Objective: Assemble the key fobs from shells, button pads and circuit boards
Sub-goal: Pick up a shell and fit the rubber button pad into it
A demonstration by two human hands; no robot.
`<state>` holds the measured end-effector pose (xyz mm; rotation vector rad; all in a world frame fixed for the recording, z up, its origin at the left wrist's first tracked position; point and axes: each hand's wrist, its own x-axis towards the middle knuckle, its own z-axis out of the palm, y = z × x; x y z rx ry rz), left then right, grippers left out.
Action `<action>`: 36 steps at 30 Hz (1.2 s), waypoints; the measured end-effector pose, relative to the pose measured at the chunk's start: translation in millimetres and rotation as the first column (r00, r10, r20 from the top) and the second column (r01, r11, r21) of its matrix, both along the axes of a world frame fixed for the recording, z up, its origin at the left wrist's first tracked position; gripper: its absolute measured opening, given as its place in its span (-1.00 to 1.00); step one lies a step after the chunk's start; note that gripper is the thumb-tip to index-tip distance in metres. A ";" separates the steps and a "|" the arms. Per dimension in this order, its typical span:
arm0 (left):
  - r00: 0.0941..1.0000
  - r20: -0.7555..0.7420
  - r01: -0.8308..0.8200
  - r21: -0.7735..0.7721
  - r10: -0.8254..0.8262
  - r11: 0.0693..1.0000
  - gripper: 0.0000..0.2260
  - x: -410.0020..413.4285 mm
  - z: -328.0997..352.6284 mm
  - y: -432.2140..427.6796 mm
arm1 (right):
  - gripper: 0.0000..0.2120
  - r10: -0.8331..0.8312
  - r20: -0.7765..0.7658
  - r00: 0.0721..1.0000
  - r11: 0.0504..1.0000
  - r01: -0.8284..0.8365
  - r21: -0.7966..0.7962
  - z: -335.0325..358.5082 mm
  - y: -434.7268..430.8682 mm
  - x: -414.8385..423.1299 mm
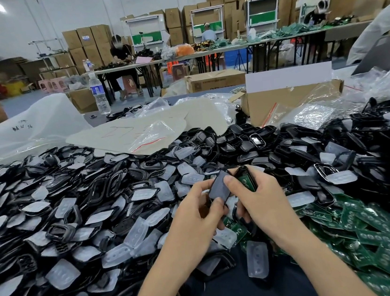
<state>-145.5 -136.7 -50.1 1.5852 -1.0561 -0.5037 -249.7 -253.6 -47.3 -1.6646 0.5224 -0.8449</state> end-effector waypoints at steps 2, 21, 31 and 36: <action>1.000 0.008 0.003 0.003 -0.003 1.000 -0.79 0.6 0.1 1.0 | -0.88 -0.001 -0.004 1.000 1.000 0.001 0.002 0.2 0.6 0.8; 0.995 -0.028 -0.098 -0.146 0.095 0.984 -0.79 -5.4 2.3 -1.6 | -0.79 0.042 0.089 0.995 0.969 -0.062 0.239 1.7 5.1 5.4; 0.948 -0.264 -0.237 -0.203 0.180 0.950 -0.87 2.0 2.4 -1.7 | -0.90 0.005 0.104 0.995 0.952 -0.036 0.303 -4.1 1.0 7.3; 0.923 -0.316 -0.296 -0.223 0.219 0.929 -0.83 3.0 1.1 -2.5 | -0.91 0.047 0.070 0.996 0.968 -0.062 0.242 -4.8 5.6 8.7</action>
